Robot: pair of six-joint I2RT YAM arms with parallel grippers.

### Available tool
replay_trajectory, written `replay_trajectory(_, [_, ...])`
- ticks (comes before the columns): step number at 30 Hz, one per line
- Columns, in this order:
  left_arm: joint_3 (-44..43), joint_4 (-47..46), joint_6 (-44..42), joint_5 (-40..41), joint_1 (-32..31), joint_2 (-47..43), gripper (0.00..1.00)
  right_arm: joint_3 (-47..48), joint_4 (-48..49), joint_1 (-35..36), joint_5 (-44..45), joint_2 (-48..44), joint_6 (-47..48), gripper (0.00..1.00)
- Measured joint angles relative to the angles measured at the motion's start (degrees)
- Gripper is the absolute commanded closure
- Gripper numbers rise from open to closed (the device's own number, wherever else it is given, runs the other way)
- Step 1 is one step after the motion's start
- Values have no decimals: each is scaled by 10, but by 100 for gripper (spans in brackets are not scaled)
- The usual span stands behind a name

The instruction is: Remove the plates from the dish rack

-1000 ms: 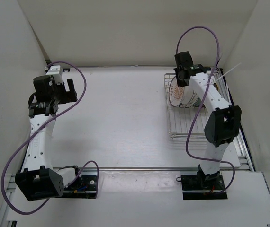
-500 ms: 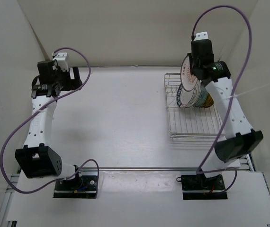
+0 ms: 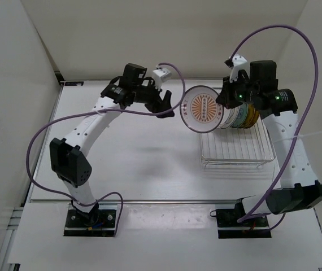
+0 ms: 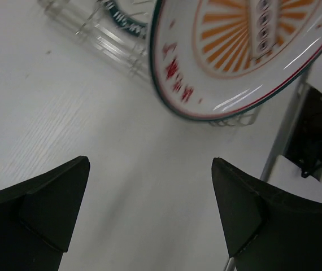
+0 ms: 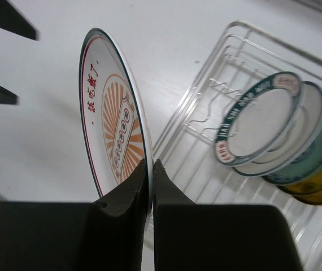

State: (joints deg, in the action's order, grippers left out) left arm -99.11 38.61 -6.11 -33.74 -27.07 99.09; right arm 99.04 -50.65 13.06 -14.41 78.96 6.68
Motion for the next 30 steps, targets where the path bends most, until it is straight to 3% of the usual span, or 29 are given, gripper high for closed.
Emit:
replay_trajectory(4, [-87, 5, 14, -51, -33, 53, 0, -13, -7, -21, -89, 2, 13, 100])
replay_trajectory(12, [-185, -3, 62, -100, -28, 113, 7, -15, -7, -26, -157, 2, 24, 100])
replay_trajectory(18, [-190, -4, 87, -114, -33, 143, 34, -15, -7, -29, -169, 2, 28, 100])
replay_trajectory(19, [-190, -3, 89, -117, -34, 145, 41, -16, -7, -29, -168, 2, 29, 100])
replay_trajectory(20, [-190, -2, 93, -121, -36, 147, 54, -18, -7, -29, -167, 2, 29, 100])
replay_trajectory(22, [-193, 0, 96, -127, -39, 147, 68, -22, -4, -30, -162, 2, 27, 100])
replay_trajectory(23, [-196, 1, 98, -128, -41, 147, 84, -22, -4, -31, -161, 2, 28, 100])
replay_trajectory(24, [-199, 3, 95, -132, -43, 147, 89, -23, -3, -32, -155, 2, 31, 100])
replay_trajectory(28, [-205, 4, 93, -155, -43, 146, 89, -25, 6, -44, -154, 2, 36, 100])
replay_trajectory(30, [-202, 0, 97, -154, -42, 145, 89, -32, 16, -44, -155, 2, 36, 94])
